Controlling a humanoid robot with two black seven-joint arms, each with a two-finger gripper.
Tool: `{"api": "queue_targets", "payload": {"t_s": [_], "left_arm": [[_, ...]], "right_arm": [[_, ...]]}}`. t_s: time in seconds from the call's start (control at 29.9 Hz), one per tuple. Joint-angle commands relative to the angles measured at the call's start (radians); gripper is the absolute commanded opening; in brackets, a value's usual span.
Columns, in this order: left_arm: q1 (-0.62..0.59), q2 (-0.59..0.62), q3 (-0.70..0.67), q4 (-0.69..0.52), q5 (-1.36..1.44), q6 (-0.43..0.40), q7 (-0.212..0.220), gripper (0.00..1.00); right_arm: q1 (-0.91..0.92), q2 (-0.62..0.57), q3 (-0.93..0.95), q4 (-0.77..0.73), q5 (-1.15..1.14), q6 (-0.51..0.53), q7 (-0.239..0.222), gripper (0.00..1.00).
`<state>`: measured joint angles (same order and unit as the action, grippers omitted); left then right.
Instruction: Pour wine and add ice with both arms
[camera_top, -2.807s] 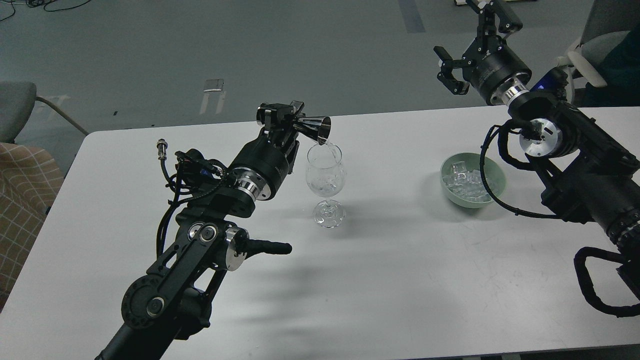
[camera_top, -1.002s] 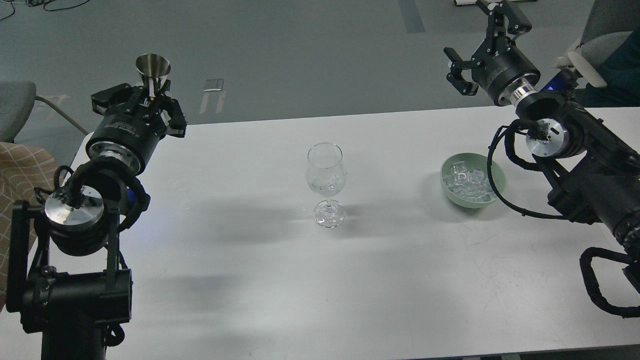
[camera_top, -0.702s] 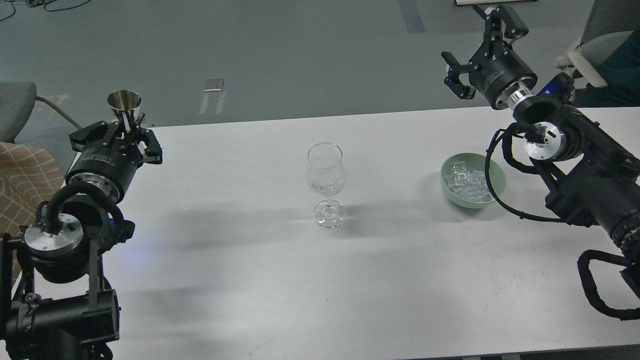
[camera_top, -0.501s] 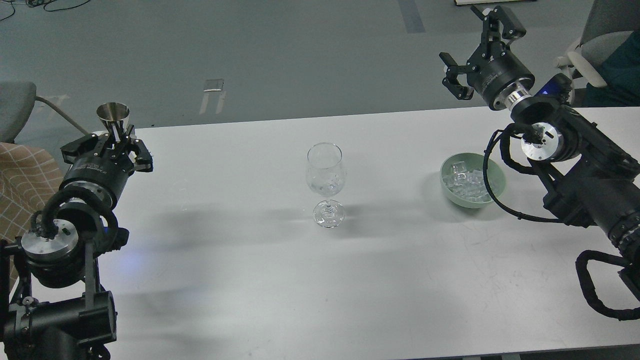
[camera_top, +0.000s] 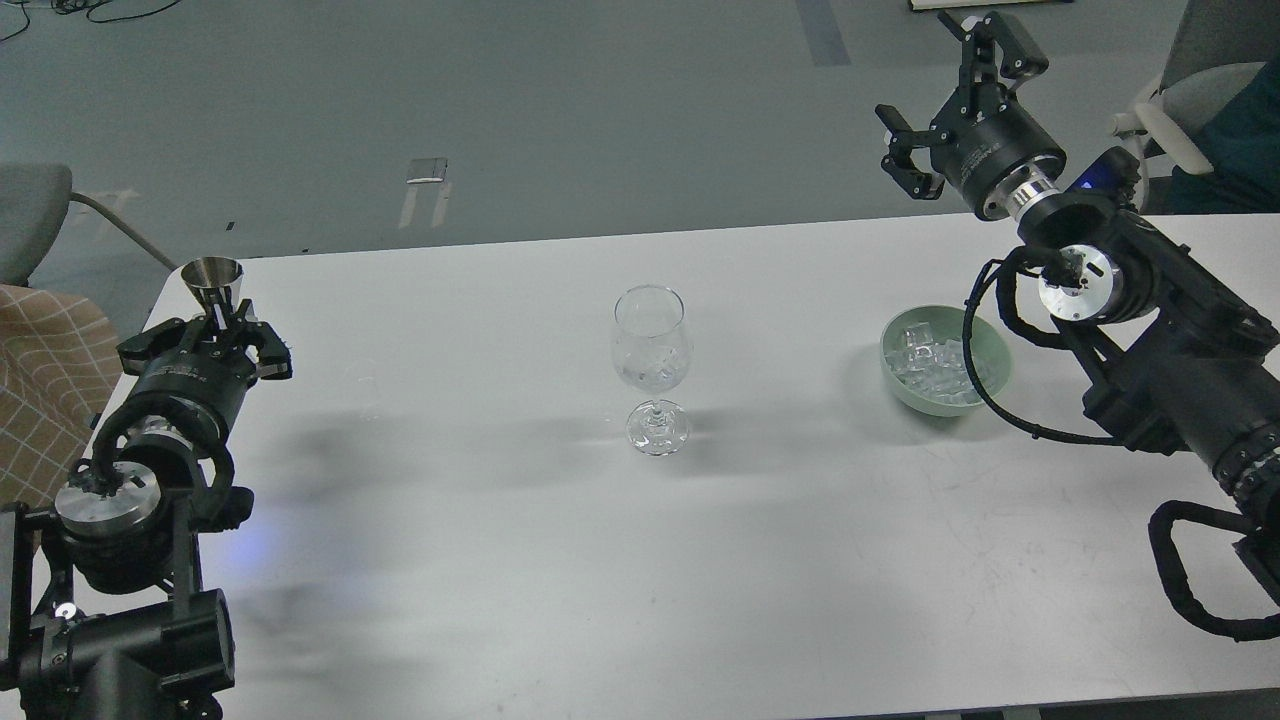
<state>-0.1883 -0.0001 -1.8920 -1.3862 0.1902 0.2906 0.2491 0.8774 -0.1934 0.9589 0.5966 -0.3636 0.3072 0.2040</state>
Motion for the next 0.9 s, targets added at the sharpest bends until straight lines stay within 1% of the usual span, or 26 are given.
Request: {"api": "queue_targets", "payload": {"t_s": [0.0, 0.23, 0.33, 0.43, 0.47, 0.6, 0.63, 0.67, 0.74, 0.77, 0.87], "left_arm": [[0.0, 0.002, -0.022, 0.01, 0.002, -0.001, -0.002, 0.0], [0.012, 0.0, -0.038, 0.015, 0.002, -0.001, -0.004, 0.0], [0.041, 0.0, -0.053, 0.013, 0.003, -0.001, -0.004, 0.0], [0.055, 0.0, -0.056, 0.013, 0.003, -0.02, -0.002, 0.02], [0.055, 0.0, -0.058, 0.013, 0.003, -0.043, -0.002, 0.03], [0.055, 0.0, -0.056, 0.013, 0.0, -0.093, -0.002, 0.03], [0.056, 0.0, -0.056, 0.013, 0.0, -0.125, -0.002, 0.04], [0.058, 0.0, -0.056, 0.015, -0.008, -0.177, -0.002, 0.05], [0.064, 0.0, -0.053, 0.021, -0.017, -0.237, -0.002, 0.05], [0.066, 0.0, -0.049, 0.03, -0.02, -0.281, -0.002, 0.05], [0.067, 0.0, -0.044, 0.081, -0.024, -0.326, -0.005, 0.06]], "right_arm": [[0.0, 0.005, 0.0, 0.0, 0.0, 0.0, 0.0, 1.0], [-0.001, 0.005, -0.002, 0.0, 0.0, 0.0, 0.0, 1.0], [-0.009, 0.014, 0.0, 0.0, 0.0, 0.0, 0.0, 1.0], [-0.011, 0.019, 0.0, -0.001, 0.0, -0.003, 0.0, 1.0], [-0.011, 0.019, 0.0, -0.001, 0.0, -0.005, 0.0, 1.0], [-0.011, 0.017, 0.0, 0.0, 0.0, -0.007, 0.0, 1.0], [-0.011, 0.015, 0.0, 0.0, 0.0, -0.007, 0.0, 1.0], [-0.011, 0.012, 0.0, 0.0, 0.0, -0.007, 0.0, 1.0], [-0.011, 0.011, 0.0, 0.0, 0.0, -0.007, 0.0, 1.0], [-0.011, 0.009, 0.0, 0.0, 0.0, -0.007, 0.0, 1.0], [-0.011, 0.005, 0.0, 0.0, 0.0, -0.007, 0.0, 1.0]]}}
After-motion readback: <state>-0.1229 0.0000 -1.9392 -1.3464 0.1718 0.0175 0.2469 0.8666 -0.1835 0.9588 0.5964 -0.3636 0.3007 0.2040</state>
